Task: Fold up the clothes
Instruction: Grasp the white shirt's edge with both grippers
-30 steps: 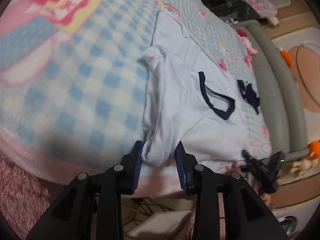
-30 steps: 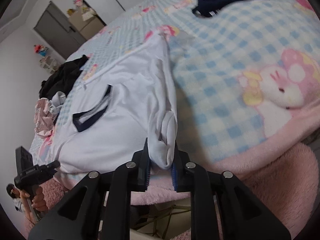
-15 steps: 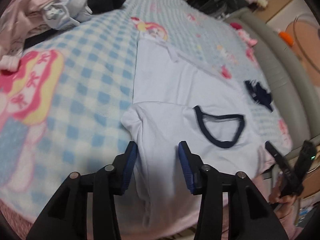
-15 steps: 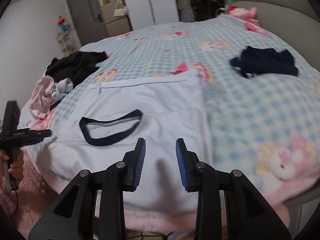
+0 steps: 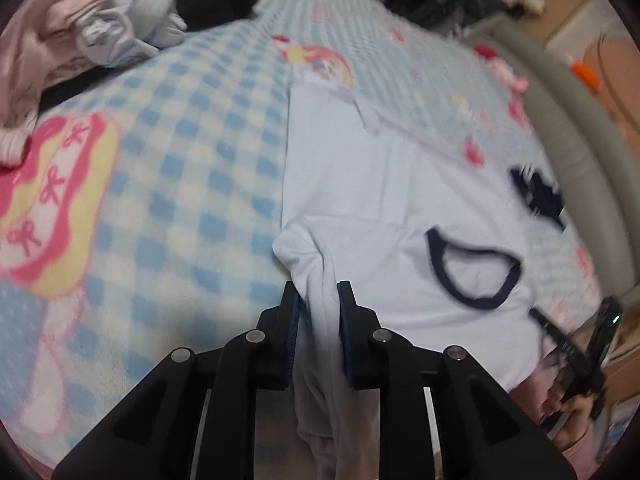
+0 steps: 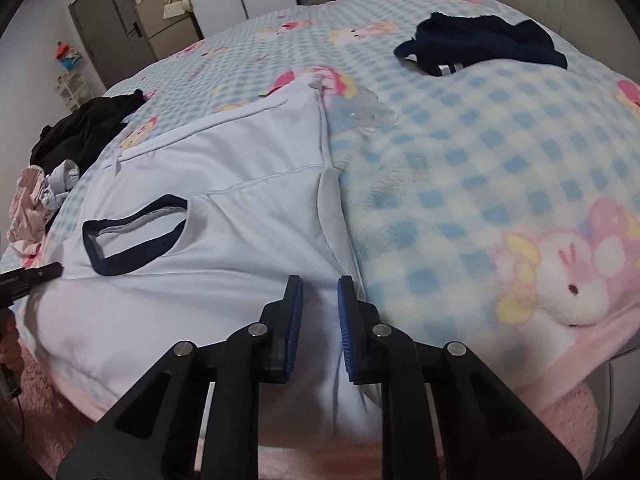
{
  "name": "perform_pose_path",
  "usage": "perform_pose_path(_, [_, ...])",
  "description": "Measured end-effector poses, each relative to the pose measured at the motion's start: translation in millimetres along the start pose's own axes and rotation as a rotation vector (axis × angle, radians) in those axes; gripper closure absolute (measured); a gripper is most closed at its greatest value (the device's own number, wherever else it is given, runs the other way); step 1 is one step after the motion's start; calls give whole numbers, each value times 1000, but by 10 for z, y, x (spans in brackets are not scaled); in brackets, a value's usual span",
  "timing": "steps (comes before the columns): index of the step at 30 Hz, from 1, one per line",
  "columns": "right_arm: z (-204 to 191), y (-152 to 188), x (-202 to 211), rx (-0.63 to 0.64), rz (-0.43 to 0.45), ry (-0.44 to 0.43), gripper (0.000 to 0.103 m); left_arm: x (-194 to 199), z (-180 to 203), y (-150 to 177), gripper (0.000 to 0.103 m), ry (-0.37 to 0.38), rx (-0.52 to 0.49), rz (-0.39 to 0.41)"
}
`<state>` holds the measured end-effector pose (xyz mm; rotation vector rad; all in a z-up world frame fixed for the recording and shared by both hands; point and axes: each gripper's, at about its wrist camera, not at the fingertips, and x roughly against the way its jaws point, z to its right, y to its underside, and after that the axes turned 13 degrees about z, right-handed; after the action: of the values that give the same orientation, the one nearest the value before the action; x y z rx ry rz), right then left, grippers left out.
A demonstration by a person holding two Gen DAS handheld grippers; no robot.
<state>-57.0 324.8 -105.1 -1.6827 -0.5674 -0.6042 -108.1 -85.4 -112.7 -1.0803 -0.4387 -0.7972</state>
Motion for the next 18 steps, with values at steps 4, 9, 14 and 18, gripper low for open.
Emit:
perform_pose_path(4, [-143, -260, 60, 64, 30, -21, 54, 83, 130, -99, 82, -6, -71, 53])
perform_pose_path(9, [-335, -454, -134, 135, 13, -24, 54, 19, 446, -173, 80, 37, -197, 50])
perform_pose_path(14, [-453, -369, -422, 184, -48, -11, 54, -410, 525, -76, 66, -12, -261, -70])
perform_pose_path(18, [-338, -212, -560, 176, -48, 5, 56, -526, 351, -31, 66, -30, -243, -54])
